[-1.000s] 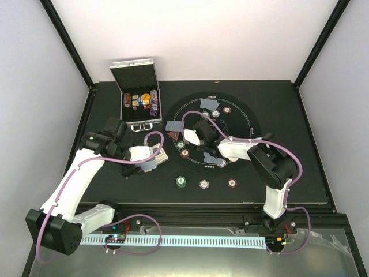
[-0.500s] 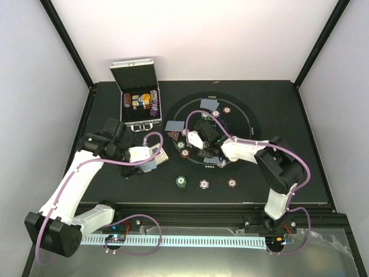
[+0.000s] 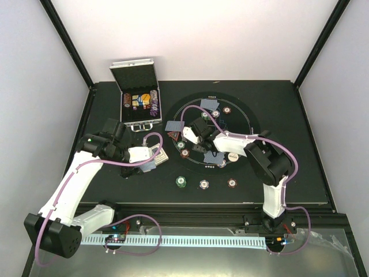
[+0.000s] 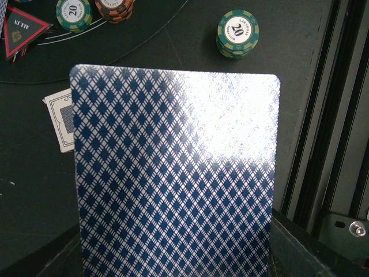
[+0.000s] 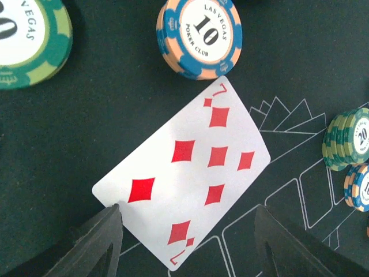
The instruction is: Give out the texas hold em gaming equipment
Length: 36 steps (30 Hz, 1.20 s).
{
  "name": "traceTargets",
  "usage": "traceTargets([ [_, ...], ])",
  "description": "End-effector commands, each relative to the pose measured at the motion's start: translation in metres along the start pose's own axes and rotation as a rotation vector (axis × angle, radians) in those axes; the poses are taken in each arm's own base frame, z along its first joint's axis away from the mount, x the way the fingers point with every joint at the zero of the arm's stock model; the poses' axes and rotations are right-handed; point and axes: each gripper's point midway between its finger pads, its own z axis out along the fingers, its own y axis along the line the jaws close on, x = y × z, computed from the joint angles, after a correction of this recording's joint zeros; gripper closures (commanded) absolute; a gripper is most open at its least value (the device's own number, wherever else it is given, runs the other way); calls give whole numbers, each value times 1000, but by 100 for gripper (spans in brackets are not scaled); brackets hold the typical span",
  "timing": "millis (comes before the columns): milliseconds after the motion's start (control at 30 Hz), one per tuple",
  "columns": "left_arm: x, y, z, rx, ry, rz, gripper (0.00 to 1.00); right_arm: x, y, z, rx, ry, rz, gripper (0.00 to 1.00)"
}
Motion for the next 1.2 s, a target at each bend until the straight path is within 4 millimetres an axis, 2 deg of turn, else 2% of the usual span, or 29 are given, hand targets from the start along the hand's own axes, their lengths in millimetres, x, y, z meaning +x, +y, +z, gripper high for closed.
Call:
traceTargets([
  [0,-1,0,-4,-10,3,5,98,1,2,9,-8,20,16,35],
  [267,0,1,-2,-3,6,1,98,4,2,17,-1,34,25,35],
  [500,1,1,-2,-7,12,3,98,-1,-20,32,55,65,53,35],
  [667,1,1,-2,-4,12,0,98,-5,-33,27,91,54,80,34],
  [867,0,1,-3,-2,11,3,99,10,-39,15,135,71,64,33],
  [933,0,1,-3,0,10,3,98,5,-48,3,160,48,94,33],
  [1033,0,1,-3,0,11,3,99,-20,-69,-28,179,-55,193,32],
  [1167,-2,0,-6,-4,5,4,98,-55,-105,-93,216,-255,402,26],
])
